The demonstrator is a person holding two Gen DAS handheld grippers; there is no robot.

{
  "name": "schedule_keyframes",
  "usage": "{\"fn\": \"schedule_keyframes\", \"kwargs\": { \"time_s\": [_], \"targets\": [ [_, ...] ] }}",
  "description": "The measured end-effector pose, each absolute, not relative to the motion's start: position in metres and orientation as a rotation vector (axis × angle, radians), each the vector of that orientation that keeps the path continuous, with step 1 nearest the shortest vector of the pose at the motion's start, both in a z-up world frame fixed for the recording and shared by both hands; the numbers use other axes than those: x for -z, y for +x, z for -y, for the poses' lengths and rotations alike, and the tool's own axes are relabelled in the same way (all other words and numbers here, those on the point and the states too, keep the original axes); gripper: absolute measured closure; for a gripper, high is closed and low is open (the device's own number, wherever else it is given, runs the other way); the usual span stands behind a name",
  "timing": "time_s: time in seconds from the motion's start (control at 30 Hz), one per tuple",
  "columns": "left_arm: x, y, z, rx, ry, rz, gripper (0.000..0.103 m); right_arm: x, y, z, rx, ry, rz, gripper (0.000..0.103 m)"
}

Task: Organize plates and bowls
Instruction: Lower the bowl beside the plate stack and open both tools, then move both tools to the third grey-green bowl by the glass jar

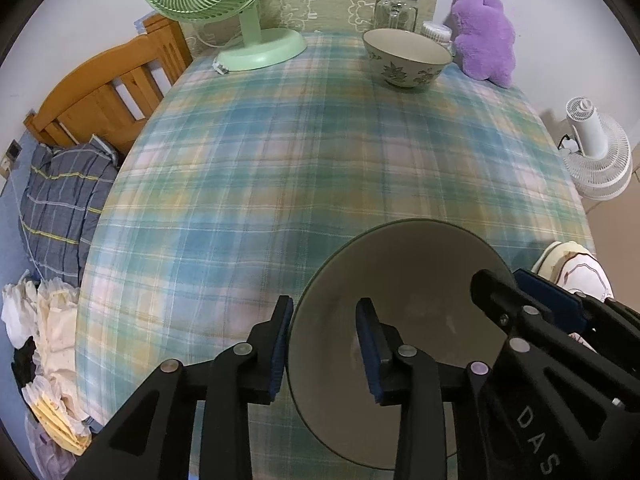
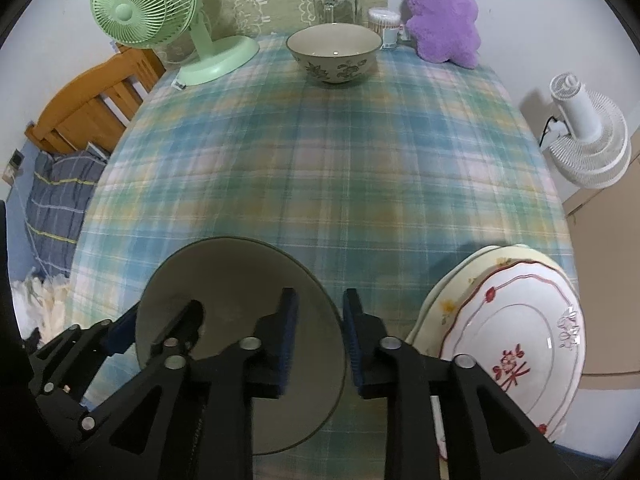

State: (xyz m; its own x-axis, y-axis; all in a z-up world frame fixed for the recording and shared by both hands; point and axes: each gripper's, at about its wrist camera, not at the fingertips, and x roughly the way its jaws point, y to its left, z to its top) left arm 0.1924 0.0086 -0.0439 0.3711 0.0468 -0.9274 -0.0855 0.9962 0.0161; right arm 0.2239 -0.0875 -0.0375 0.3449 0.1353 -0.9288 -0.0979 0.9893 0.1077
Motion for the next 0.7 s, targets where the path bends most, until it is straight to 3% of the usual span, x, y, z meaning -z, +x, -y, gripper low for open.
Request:
{"fn": "schedule_keyframes", "kwargs": {
  "time_s": [0.3,0.4,0.47,0.7],
  "targets": [
    [0.024,0.216,-0.014,0.016,0.032,-1.153,0.056,0.019,0.232,0.083,-0.063,0.075,-1.169,0.053],
    [0.013,0.227,-0.015,0.052,0.039,-1.128,0.041,0.010,0.239,0.082,-0.028,0.089,-1.152,0.051],
    [0.008,0.235,-0.015,0.054,0.048,-1.110,0.039,0.004,0.245,0.081,-0.024,0.101,-1.134,0.040],
    [-0.009,0.271,-0.006,0.022,0.042,-1.056,0.037,-0.016,0.281,0.088,-0.033,0.086,-1.075,0.038]
  ]
}}
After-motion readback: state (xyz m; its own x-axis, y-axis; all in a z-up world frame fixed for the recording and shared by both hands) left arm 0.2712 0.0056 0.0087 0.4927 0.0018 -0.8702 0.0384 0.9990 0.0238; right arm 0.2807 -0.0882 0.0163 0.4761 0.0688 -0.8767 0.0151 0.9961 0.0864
